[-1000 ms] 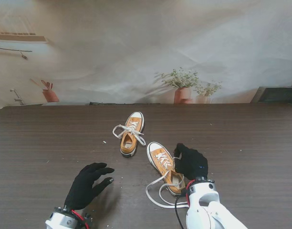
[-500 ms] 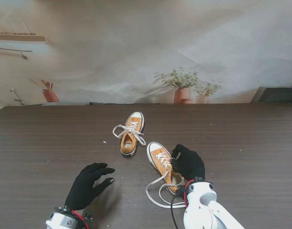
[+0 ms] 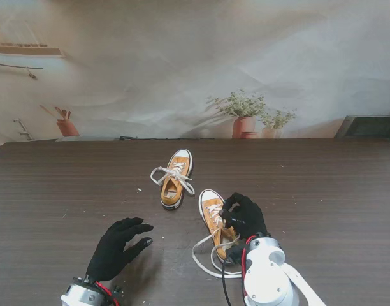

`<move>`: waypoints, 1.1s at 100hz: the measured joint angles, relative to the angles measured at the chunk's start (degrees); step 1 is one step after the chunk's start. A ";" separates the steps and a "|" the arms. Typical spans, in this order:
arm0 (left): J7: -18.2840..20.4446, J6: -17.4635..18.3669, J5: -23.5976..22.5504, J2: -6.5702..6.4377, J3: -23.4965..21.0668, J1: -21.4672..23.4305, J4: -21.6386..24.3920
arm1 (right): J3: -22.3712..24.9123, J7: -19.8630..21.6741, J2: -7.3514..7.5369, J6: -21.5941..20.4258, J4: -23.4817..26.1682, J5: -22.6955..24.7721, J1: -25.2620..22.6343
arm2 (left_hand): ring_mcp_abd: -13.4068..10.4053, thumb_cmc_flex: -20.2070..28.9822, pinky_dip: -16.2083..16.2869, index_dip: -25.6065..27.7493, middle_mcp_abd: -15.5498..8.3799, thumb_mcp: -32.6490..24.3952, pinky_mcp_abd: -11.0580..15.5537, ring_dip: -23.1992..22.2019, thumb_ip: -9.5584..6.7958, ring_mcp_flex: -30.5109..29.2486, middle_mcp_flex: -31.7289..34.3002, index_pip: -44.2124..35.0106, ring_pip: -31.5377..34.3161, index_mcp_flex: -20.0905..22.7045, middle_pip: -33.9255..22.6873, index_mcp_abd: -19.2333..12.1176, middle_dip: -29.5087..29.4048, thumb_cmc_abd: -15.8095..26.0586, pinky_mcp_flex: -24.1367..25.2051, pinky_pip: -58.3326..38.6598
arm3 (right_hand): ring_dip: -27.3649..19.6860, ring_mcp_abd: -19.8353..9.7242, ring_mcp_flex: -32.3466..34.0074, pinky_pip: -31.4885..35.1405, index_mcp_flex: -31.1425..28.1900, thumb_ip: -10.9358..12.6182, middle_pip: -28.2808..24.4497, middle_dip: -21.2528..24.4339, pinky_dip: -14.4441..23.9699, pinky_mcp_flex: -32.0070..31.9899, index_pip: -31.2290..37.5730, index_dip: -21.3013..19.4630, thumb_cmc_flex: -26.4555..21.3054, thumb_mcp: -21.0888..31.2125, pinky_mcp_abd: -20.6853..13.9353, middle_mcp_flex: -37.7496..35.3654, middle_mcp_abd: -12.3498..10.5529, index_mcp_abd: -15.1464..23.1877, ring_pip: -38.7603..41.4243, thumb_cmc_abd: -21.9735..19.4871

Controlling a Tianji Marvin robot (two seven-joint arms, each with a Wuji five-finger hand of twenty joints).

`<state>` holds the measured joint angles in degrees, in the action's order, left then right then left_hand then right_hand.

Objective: Tie the shoelaces into a bow on the shoes

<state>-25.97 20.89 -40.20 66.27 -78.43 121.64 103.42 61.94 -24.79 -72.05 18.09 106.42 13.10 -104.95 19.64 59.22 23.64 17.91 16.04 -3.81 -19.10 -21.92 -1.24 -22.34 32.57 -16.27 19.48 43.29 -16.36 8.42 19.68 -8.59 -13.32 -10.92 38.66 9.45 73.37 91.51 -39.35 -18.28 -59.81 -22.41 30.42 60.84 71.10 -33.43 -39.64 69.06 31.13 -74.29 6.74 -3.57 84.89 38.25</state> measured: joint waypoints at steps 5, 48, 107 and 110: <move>0.02 0.03 0.00 0.00 0.01 0.00 0.00 | 0.21 0.47 0.06 0.21 0.42 0.00 -0.17 | 0.00 0.00 0.00 0.00 0.13 0.00 0.00 0.00 0.00 0.00 0.00 0.00 0.00 0.00 0.00 0.00 0.00 0.00 0.00 0.00 | 2.97 -2.00 0.01 5.02 0.53 0.00 -1.68 -0.97 6.05 1.63 0.04 0.00 0.00 -0.04 -2.41 0.01 -0.88 0.00 5.52 -0.27; 0.01 0.49 0.15 0.00 0.16 -0.02 0.00 | 2.31 2.49 -0.54 -1.09 4.82 -20.87 -2.00 | 0.01 0.00 -0.02 0.00 0.46 0.00 0.00 0.00 0.00 0.00 0.00 0.00 0.00 0.00 0.00 0.01 0.00 0.00 -0.01 0.00 | 0.12 -1.20 0.03 -3.28 0.53 0.05 -3.17 -2.10 -0.96 0.47 0.60 0.55 0.00 -1.19 -2.36 0.02 -1.29 1.30 -2.20 -1.03; 0.26 1.18 0.52 0.04 0.30 0.09 0.04 | 8.65 10.84 -1.14 10.45 10.62 -35.51 -4.43 | 0.01 0.00 -0.05 0.00 0.48 0.00 0.00 0.00 0.01 0.00 0.01 0.00 0.00 0.00 0.00 0.01 0.00 0.00 -0.02 0.00 | 7.69 -3.86 0.03 11.53 0.53 0.05 -2.65 -3.26 12.96 3.66 0.60 2.01 -0.60 -1.86 -6.95 0.18 -1.67 1.36 10.76 -1.45; 0.30 1.18 0.52 0.04 0.31 0.08 0.04 | 8.86 12.27 -0.80 11.00 10.85 -34.23 -4.52 | 0.02 0.00 -0.05 0.00 0.47 0.00 0.00 0.00 0.01 0.00 0.01 0.00 0.00 0.00 0.00 0.01 0.00 0.00 -0.02 0.00 | 7.97 -3.86 0.03 11.72 0.53 0.05 -2.85 -3.52 14.42 3.93 0.60 2.12 -0.60 -1.88 -7.38 0.18 -1.67 1.36 11.37 -1.46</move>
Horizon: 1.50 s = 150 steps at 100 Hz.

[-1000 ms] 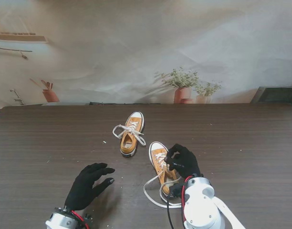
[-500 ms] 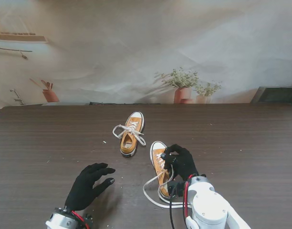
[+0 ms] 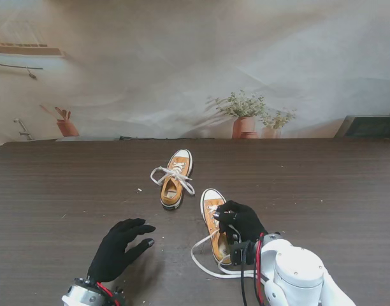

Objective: Tie the shoelaces into a bow on the shoes

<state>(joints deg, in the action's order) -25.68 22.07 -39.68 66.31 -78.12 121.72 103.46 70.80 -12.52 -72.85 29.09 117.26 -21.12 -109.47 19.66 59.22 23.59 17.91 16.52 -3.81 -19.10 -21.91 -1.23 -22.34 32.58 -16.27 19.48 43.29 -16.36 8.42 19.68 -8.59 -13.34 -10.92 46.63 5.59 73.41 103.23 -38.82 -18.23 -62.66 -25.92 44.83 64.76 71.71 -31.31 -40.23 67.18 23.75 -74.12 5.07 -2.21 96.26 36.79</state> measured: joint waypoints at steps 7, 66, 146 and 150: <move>0.06 0.00 0.00 0.00 0.01 0.00 0.00 | 0.88 5.25 1.13 0.98 0.53 6.20 -0.25 | 0.00 0.00 0.00 0.00 0.00 0.00 0.00 0.00 0.00 0.00 0.00 0.00 0.00 0.00 0.00 0.00 0.00 0.00 0.00 0.00 | 0.96 -0.55 0.00 0.18 0.00 0.00 -1.17 -1.42 2.57 0.10 0.00 1.25 0.04 -1.12 -1.00 0.65 -0.37 0.42 0.70 -0.19; -0.06 -1.19 -0.66 -0.02 -0.03 -0.01 0.32 | 6.37 27.83 11.21 -8.60 4.24 44.46 -1.76 | 0.01 0.00 -0.01 0.00 0.00 0.00 -0.01 0.00 0.00 0.00 0.02 0.00 0.00 0.00 0.00 0.00 0.00 0.00 -0.15 -0.03 | 1.90 -11.78 0.00 0.29 10.74 8.67 -14.50 -19.96 8.37 2.07 -30.11 11.29 11.22 2.59 -11.72 15.06 -6.45 0.55 1.33 8.31; -1.06 -8.97 -9.73 -0.61 -0.28 4.34 7.63 | 2.02 28.87 12.52 -12.31 4.09 62.10 0.45 | 1.16 -3.04 1.19 0.00 0.00 2.19 -2.67 0.00 0.05 -1.42 1.16 0.57 0.21 0.00 0.02 0.01 0.00 0.66 -2.39 -2.85 | 3.82 -10.21 1.57 0.29 -14.77 1.76 -13.25 -27.04 7.44 2.27 -10.94 -1.48 9.71 -2.36 -11.00 7.14 -7.72 4.49 2.41 -2.23; 0.10 -14.79 -12.14 -1.03 -0.03 5.93 10.93 | 2.24 28.09 12.50 -12.35 4.03 59.23 0.46 | 1.67 -5.29 2.56 0.00 0.06 2.19 -3.24 0.00 0.06 -2.12 1.16 1.17 0.21 -0.05 0.02 0.01 0.00 0.66 -2.34 -3.70 | 3.82 -10.21 1.57 0.29 -14.77 1.76 -13.26 -27.04 7.44 2.27 -10.94 -1.55 9.72 -2.94 -11.00 7.14 -7.72 4.49 2.41 -2.27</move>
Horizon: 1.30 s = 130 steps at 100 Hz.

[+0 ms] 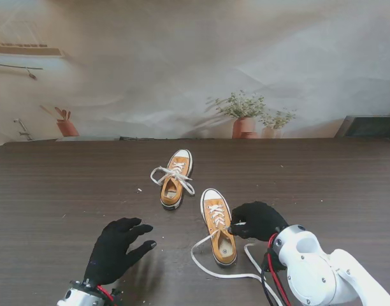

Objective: Tie the shoelaces into a bow on the shoes

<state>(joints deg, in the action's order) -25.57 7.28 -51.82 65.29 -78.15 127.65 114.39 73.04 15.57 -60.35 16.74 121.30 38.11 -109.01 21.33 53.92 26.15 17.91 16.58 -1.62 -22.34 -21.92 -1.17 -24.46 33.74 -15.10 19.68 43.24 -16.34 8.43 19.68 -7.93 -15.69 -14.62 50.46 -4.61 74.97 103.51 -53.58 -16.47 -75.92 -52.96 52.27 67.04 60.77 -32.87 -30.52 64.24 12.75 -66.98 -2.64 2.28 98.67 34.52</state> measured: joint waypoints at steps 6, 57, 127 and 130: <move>3.99 -6.46 -0.51 -0.69 0.72 1.53 4.30 | 0.36 -0.32 -0.08 -0.16 -0.19 -2.42 0.02 | 1.29 -1.83 2.72 0.00 0.31 -0.33 -1.52 0.00 -0.61 -0.90 0.00 0.19 0.00 -0.18 0.14 0.02 0.00 -0.17 -0.54 -3.78 | 0.00 0.00 0.00 0.00 0.00 0.00 -0.01 0.00 0.00 0.00 0.00 -0.01 0.00 0.00 0.00 0.00 0.00 0.00 0.00 -0.01; 19.89 -27.14 -9.66 -3.72 17.47 -12.02 5.83 | 1.17 1.35 -0.15 0.37 -1.41 -10.28 1.21 | 0.50 -3.64 3.45 0.00 -0.74 0.25 -1.58 -1.49 -1.65 -2.33 0.00 2.27 1.79 -2.61 0.16 0.54 1.35 -7.40 5.58 -36.05 | -0.01 0.58 -0.16 0.00 0.00 -0.01 -0.06 0.00 0.00 0.00 0.04 -0.01 0.00 0.00 0.73 0.00 0.00 -0.11 0.00 -0.01; 12.75 -32.64 1.36 -1.40 33.79 -32.12 -16.41 | 0.79 1.93 -0.20 1.19 -3.00 -12.75 2.52 | -1.45 -3.53 2.89 1.60 -1.41 -12.84 -1.58 -3.51 -1.36 -8.66 3.29 -4.75 8.48 -2.60 -4.75 0.54 2.81 -13.50 0.18 -41.75 | -0.01 0.65 -0.18 0.00 0.00 -0.01 -0.07 0.03 -0.01 -0.03 0.16 -0.02 0.00 0.00 0.80 0.00 0.01 -0.11 0.00 -0.01; 12.52 -32.07 1.71 -1.22 33.81 -32.31 -16.98 | 0.79 2.04 -0.19 1.19 -3.00 -12.75 2.52 | -1.82 -3.51 2.89 1.60 -1.41 -13.67 -1.58 -3.70 -1.18 -8.66 3.59 -5.41 9.26 -2.58 -5.20 0.54 2.83 -13.91 -0.34 -42.42 | -0.01 0.65 -0.18 0.00 0.00 -0.01 -0.07 0.03 -0.01 -0.03 0.16 -0.02 0.00 0.00 0.80 0.00 0.02 -0.11 0.00 -0.01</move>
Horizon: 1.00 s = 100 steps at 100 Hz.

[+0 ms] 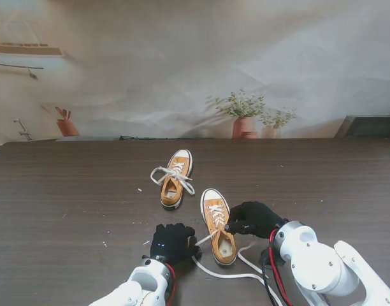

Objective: Tie the shoelaces into a bow on the shoes

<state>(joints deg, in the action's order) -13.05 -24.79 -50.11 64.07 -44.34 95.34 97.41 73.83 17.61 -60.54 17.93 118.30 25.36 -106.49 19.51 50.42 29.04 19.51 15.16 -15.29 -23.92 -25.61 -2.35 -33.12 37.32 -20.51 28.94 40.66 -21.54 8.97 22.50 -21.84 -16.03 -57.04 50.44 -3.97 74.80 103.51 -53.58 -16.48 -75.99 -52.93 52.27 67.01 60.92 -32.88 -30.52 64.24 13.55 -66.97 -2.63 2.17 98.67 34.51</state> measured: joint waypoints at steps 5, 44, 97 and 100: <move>-0.86 1.44 0.97 0.28 0.15 -0.35 -0.97 | 0.00 0.19 0.01 0.00 0.00 0.00 0.00 | -0.12 -0.04 0.33 0.00 -0.03 -2.73 0.00 -0.23 1.09 -0.99 1.61 -1.68 1.54 0.31 -0.40 0.00 0.03 -0.96 -0.87 -0.83 | 0.00 0.01 0.00 0.00 0.00 0.00 0.00 0.00 0.00 0.00 0.00 0.00 0.00 0.00 0.00 0.00 0.00 0.00 0.00 0.00; -6.12 8.37 6.96 2.52 -0.43 -0.25 -3.45 | -0.31 0.76 0.12 -0.34 0.41 0.23 -0.31 | 0.01 16.60 1.03 11.93 -0.06 9.98 0.00 -0.31 2.72 -0.02 2.26 -24.98 2.12 1.19 -1.88 0.26 0.07 12.62 2.99 0.40 | 0.00 0.06 -0.01 0.00 0.00 0.00 0.00 0.00 0.00 0.00 0.02 0.00 -0.04 0.00 0.03 0.00 0.01 0.00 0.00 0.00; -24.78 14.32 7.58 5.93 -9.23 6.71 -2.25 | -1.83 0.93 0.23 0.58 0.58 0.06 0.36 | 3.93 7.53 -3.45 26.49 4.01 -3.19 -0.14 -0.31 -0.28 4.98 2.06 -45.82 -1.22 -2.67 -7.34 7.29 5.98 7.42 7.48 9.05 | -0.01 0.11 -0.02 0.00 0.00 0.00 0.00 0.00 0.00 0.00 0.02 0.00 -0.05 0.00 0.61 0.00 0.03 0.00 0.00 0.00; -24.71 13.72 7.06 5.83 -9.48 7.19 -1.52 | -1.91 0.92 0.23 0.69 0.55 0.06 0.46 | 3.97 7.53 -3.45 26.50 4.02 -3.19 -0.14 -0.31 -0.33 4.98 2.07 -45.82 -1.22 -2.67 -7.35 7.29 5.98 7.40 7.48 9.05 | -0.01 0.12 -0.02 0.00 0.00 0.00 0.00 0.00 0.00 0.00 0.02 0.00 -0.05 0.00 0.61 0.00 0.03 -0.01 0.00 0.00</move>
<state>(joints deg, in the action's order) -37.77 -11.07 -43.05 69.89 -53.82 102.53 95.89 71.92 18.54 -60.32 18.62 118.85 25.42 -106.04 23.49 57.95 25.59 46.01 19.18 -18.48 -24.06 -25.92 -2.67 -28.14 39.39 -66.33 27.72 37.99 -28.88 16.27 28.49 -14.44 -8.55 -47.98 50.44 -3.85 74.78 103.51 -53.58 -16.49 -75.99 -52.93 52.27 67.01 60.94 -32.88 -30.57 64.24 14.15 -66.97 -2.60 2.16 98.67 34.51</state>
